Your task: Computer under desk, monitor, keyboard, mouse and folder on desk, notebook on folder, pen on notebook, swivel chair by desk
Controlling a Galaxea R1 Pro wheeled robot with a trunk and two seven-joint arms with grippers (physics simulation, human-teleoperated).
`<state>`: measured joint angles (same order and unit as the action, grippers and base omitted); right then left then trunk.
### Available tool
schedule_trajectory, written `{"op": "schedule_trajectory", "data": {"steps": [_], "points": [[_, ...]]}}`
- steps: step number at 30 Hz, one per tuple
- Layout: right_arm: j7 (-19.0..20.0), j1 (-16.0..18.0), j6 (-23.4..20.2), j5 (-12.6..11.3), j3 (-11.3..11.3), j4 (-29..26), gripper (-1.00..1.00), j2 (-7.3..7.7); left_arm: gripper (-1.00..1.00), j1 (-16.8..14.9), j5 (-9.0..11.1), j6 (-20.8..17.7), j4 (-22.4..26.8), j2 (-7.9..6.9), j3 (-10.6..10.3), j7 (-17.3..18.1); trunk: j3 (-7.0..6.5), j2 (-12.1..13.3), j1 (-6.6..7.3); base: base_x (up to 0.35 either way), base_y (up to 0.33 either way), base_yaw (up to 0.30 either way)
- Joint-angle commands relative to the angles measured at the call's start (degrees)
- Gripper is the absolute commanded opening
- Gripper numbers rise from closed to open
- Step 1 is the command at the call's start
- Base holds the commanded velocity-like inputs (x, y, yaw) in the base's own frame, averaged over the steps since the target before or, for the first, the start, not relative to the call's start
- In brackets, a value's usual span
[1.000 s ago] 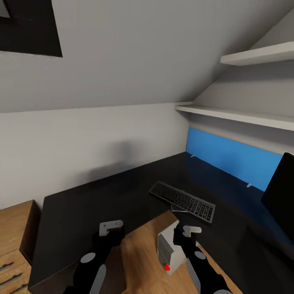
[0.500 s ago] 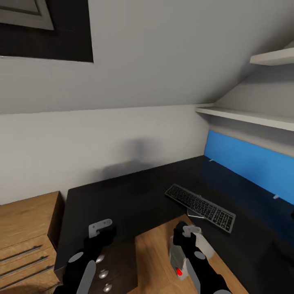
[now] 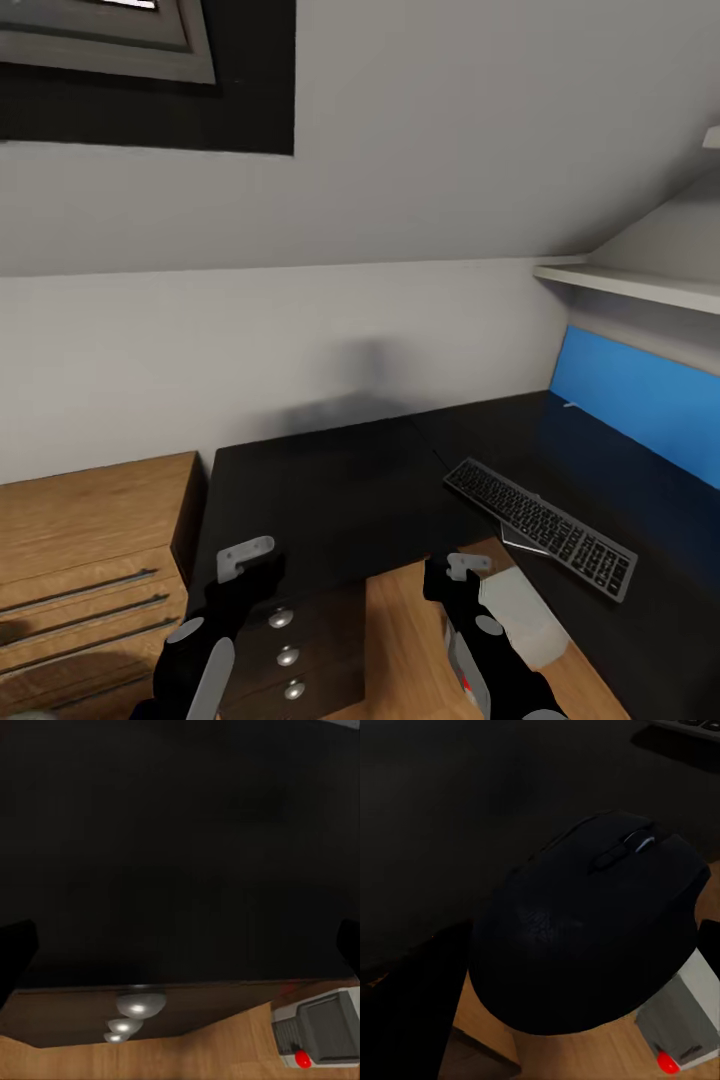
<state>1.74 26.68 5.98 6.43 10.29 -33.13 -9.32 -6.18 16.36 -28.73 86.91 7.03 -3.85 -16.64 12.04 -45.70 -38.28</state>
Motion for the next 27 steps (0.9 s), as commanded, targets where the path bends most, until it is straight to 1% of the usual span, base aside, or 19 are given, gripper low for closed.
{"op": "schedule_trajectory", "data": {"steps": [1,27], "points": [[0.2,0.0,0.2,0.6,0.4,0.0,-1.0,-0.08,1.0,-0.1,0.6,-0.2,0.1,-0.04,0.0,-0.5,0.08,-0.1,-0.01,0.0,0.0,0.28],[0.2,0.0,0.2,0.6,0.3,0.2,-1.0,-0.08,1.0,-0.1,0.6,-0.1,0.1,-0.09,0.0,-0.4,0.08,-0.1,-0.01,0.0,0.0,0.28]]}}
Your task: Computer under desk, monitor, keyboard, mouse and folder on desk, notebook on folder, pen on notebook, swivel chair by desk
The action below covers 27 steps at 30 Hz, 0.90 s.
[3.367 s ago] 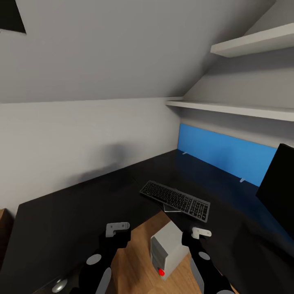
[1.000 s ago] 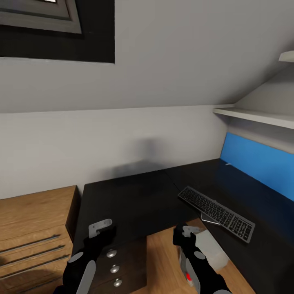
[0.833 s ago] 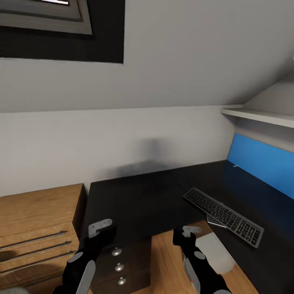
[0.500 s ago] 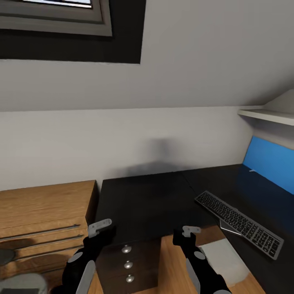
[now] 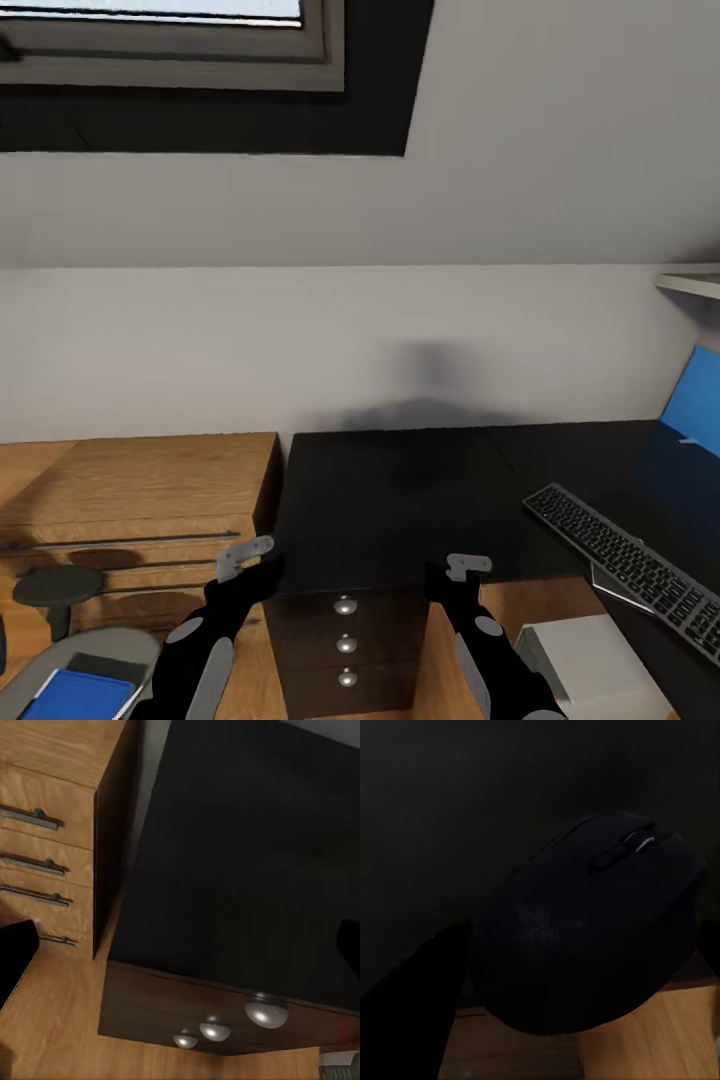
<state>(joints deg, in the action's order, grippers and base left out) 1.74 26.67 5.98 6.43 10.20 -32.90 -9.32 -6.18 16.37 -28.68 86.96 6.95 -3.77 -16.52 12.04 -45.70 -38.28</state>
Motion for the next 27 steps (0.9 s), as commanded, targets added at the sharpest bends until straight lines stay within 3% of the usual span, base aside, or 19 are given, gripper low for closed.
{"op": "schedule_trajectory", "data": {"steps": [1,27], "points": [[0.2,0.0,0.2,0.6,0.4,0.0,-1.0,-0.08,1.0,-0.1,0.6,-0.2,0.1,-0.01,-0.1,-0.5,0.08,-0.1,-0.01,0.0,0.0,0.28],[0.2,0.0,0.2,0.6,0.4,0.1,-1.0,-0.61,1.0,-0.1,0.6,-0.1,0.1,-0.01,-0.2,-0.5,0.08,-0.1,-0.01,0.0,0.0,0.28]]}}
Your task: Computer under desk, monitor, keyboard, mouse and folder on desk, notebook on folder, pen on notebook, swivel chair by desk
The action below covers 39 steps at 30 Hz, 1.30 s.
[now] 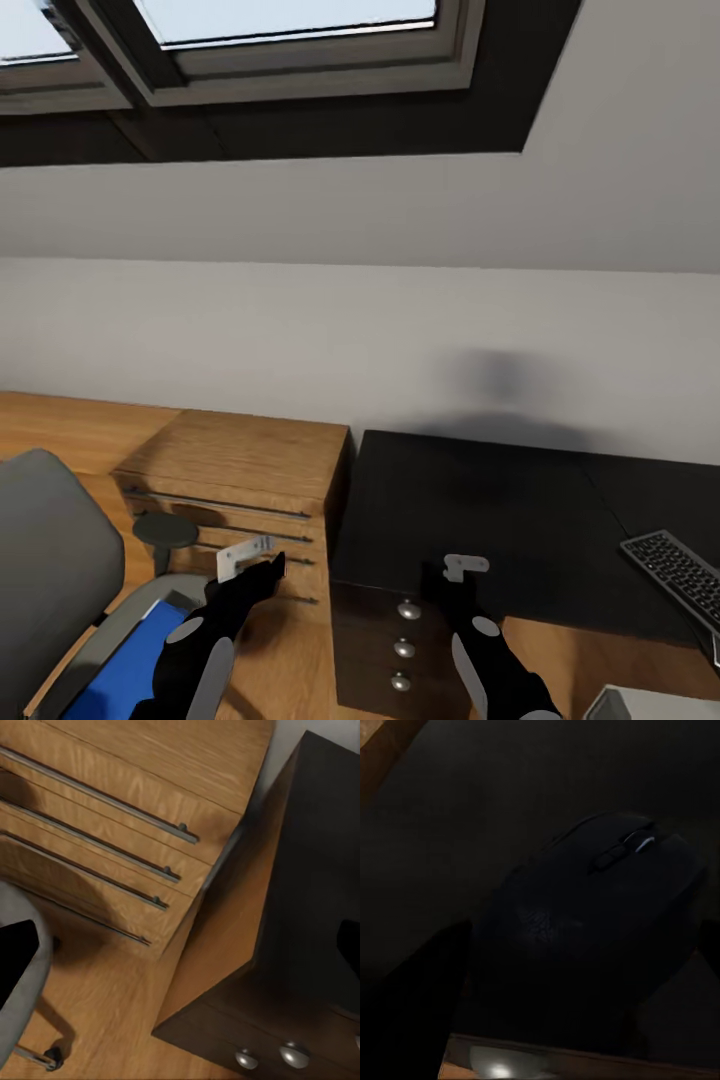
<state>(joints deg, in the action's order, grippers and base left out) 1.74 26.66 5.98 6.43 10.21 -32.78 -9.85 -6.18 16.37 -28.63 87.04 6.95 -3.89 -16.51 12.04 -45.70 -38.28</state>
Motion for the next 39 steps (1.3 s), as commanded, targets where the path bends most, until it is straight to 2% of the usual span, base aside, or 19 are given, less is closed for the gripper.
{"op": "schedule_trajectory", "data": {"steps": [1,39], "points": [[0.2,0.0,0.2,0.6,0.4,0.0,-1.0,-0.08,1.0,-0.1,0.6,-0.2,0.1,-0.01,-0.1,-0.5,0.08,-0.1,-0.01,0.0,0.0,0.28],[0.3,0.0,0.2,0.6,0.4,0.2,-1.0,-0.15,1.0,-0.1,0.5,0.8,0.4,0.16,-0.5,-0.7,0.08,-0.1,-0.01,0.0,0.0,0.279]]}}
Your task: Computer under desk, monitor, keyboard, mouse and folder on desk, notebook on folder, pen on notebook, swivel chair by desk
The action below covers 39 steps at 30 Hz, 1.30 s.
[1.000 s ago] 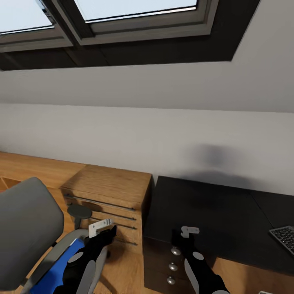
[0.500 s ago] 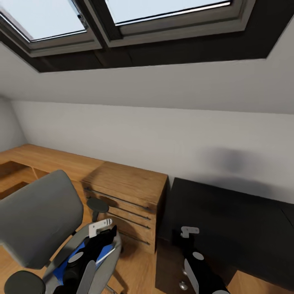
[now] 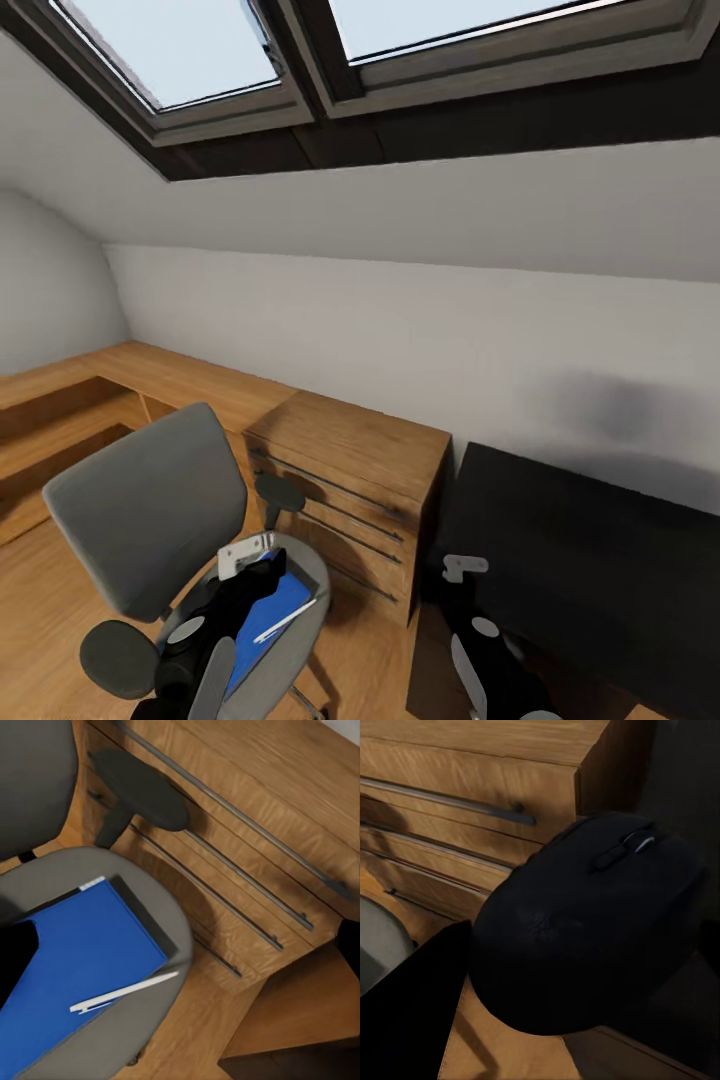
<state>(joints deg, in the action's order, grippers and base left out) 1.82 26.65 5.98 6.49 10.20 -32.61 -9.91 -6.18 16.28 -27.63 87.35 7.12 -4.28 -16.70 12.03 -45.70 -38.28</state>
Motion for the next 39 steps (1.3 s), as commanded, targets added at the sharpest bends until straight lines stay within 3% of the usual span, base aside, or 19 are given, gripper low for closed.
{"op": "schedule_trajectory", "data": {"steps": [1,31,39], "points": [[0.2,0.0,0.2,0.6,0.4,0.0,-1.0,-0.08,1.0,-0.1,0.6,-0.1,0.1,-0.01,-0.1,-0.5,0.08,-0.1,-0.01,0.0,0.0,0.198],[0.0,0.1,0.1,0.8,0.5,0.0,-1.0,0.18,1.0,-0.1,0.5,0.0,0.1,0.13,-1.1,-0.4,0.08,-0.1,-0.01,0.0,0.0,0.018],[-4.3,0.1,-0.1,0.8,0.6,0.1,-1.0,0.31,1.0,-0.1,0.5,0.0,0.1,0.09,-1.8,-0.5,0.08,-0.1,-0.01,0.0,0.0,0.0]]}}
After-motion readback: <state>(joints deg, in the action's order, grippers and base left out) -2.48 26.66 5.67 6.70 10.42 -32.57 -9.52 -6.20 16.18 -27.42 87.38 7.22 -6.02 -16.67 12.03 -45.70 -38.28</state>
